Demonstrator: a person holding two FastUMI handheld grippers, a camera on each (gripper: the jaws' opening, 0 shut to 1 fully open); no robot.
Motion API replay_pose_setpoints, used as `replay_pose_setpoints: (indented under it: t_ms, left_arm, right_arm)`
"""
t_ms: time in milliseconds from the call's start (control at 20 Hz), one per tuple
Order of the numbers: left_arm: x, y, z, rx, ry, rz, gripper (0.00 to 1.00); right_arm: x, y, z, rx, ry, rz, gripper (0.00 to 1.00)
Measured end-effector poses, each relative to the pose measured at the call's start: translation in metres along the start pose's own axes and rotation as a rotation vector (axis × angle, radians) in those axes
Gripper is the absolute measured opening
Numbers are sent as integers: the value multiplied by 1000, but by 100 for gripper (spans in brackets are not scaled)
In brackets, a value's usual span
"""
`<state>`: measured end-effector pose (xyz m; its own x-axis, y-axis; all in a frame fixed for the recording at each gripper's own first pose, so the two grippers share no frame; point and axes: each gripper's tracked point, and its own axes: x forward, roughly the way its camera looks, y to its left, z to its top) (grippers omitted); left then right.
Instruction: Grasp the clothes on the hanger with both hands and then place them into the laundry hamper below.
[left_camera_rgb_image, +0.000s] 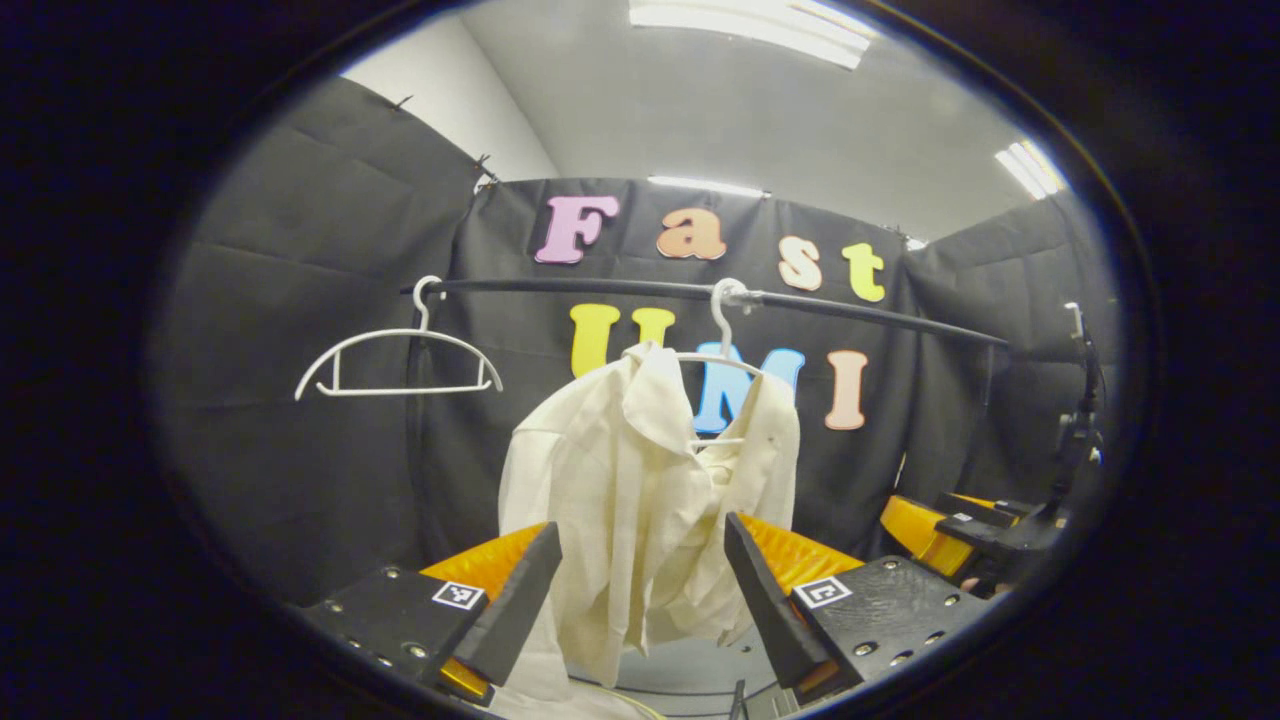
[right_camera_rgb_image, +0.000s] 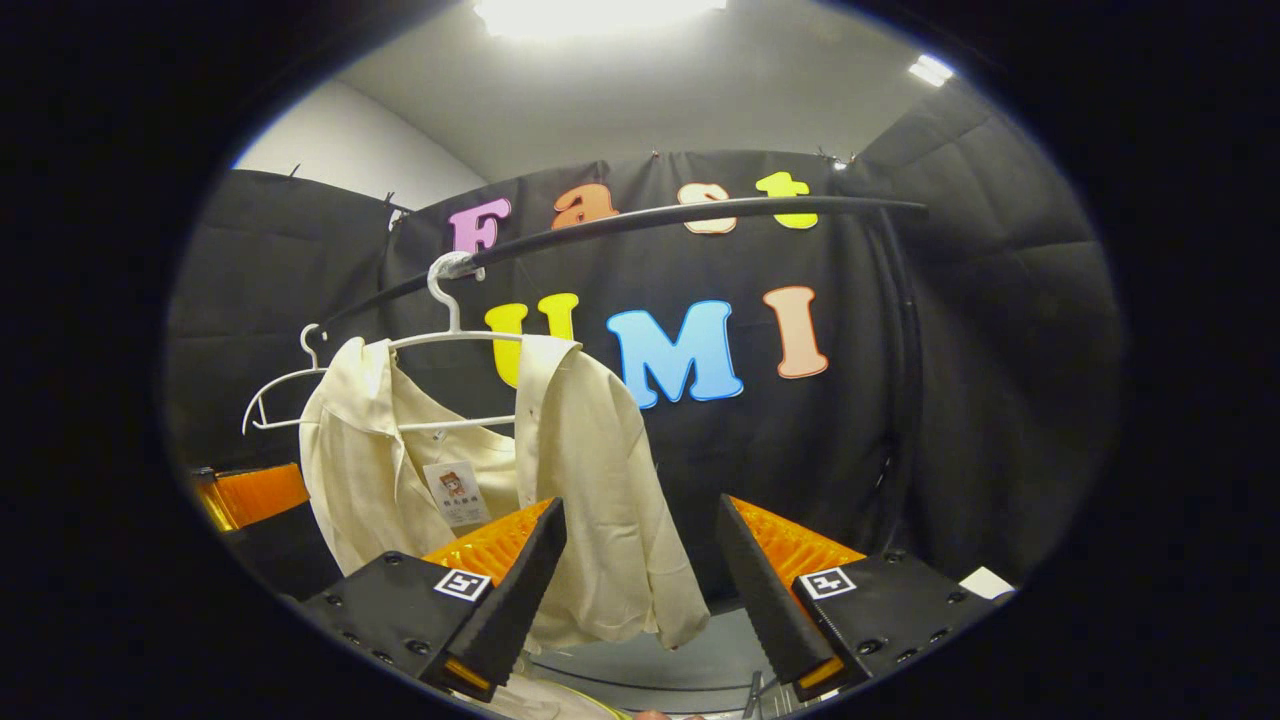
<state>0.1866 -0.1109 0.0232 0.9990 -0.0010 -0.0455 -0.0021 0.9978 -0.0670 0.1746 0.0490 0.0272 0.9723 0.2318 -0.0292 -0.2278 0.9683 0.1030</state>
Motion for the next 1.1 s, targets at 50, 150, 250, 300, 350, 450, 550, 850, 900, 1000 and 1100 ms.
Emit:
replay_pose_setpoints:
  t_ms: [50,150,250,300,350,450,550,850,900,1000,1100]
  left_arm:
    - [8,-3,1,5,-4,11,96]
    - [25,-4,1,26,-5,46,96]
    - [42,-11,-1,31,-4,79,96]
    - [50,-14,-3,30,-4,97,96]
    - [59,-15,-5,30,-3,122,96]
    - [75,-17,-11,26,2,170,95]
    - [91,-20,-17,20,6,204,95]
    - [120,2,-13,44,-43,411,94]
    - [123,10,-13,53,-49,451,94]
    - [127,20,-13,69,-47,508,95]
    - [129,27,-13,84,-47,540,82]
  right_arm:
    - [9,3,1,1,0,25,96]
    - [27,7,1,-3,1,68,96]
    - [43,7,0,-3,2,103,92]
    - [50,7,0,-2,1,119,92]
    - [58,6,-1,-1,3,133,92]
    - [70,3,-8,-3,18,162,92]
    - [81,3,-13,-3,30,186,92]
    - [99,21,-16,34,55,292,98]
    - [99,21,-17,34,56,304,98]
    - [99,25,-17,33,52,322,98]
    - [102,31,-16,27,55,334,98]
